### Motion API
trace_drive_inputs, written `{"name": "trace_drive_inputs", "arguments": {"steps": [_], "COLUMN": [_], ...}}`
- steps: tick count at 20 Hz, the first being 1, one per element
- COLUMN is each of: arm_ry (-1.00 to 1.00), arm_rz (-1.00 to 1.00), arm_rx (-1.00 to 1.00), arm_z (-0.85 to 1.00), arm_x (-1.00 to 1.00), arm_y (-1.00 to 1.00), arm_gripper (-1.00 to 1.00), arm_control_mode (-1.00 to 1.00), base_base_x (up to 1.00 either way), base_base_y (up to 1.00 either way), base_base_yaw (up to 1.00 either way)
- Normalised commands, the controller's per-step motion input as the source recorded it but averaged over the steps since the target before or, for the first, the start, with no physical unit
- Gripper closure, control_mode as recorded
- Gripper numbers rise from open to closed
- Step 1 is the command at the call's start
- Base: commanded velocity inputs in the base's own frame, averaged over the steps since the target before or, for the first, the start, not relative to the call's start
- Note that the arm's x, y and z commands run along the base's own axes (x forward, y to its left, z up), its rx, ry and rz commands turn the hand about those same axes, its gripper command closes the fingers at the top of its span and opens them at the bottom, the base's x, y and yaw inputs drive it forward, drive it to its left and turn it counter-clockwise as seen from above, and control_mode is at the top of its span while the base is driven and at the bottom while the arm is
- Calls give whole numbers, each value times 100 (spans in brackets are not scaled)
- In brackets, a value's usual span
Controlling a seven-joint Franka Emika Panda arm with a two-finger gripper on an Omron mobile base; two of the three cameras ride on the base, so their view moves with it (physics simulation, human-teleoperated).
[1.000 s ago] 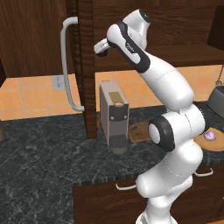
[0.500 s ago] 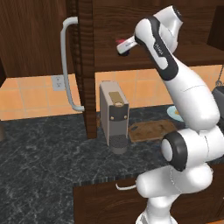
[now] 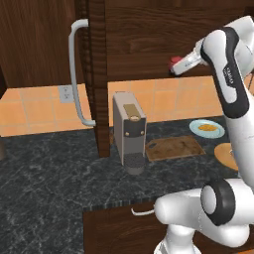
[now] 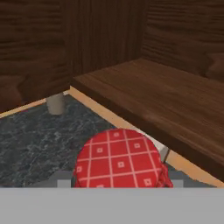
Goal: From the different types of pastries on the counter, select a croissant and place it on the cutting board. Then retrieve a jar of jam from the cabinet and place it alongside the croissant on the cutting board.
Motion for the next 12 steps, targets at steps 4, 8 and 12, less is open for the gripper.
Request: {"name": "trace_drive_inputs", "arguments": {"steps": [4, 8, 12], "arm_ry": [4, 1, 0], "arm_rz": [0, -4, -8], "arm_rx": [-3, -1, -3], "arm_z": [-66, -96, -100], "arm_x": [-100, -88, -81], "arm_y": [-93, -45, -10], "arm_gripper": [100, 100, 100], "arm_control_mode": [-100, -100, -100], "base_base_x": [0, 0, 0], "base_base_y": [0, 0, 0], "base_base_yaw": [0, 0, 0]}}
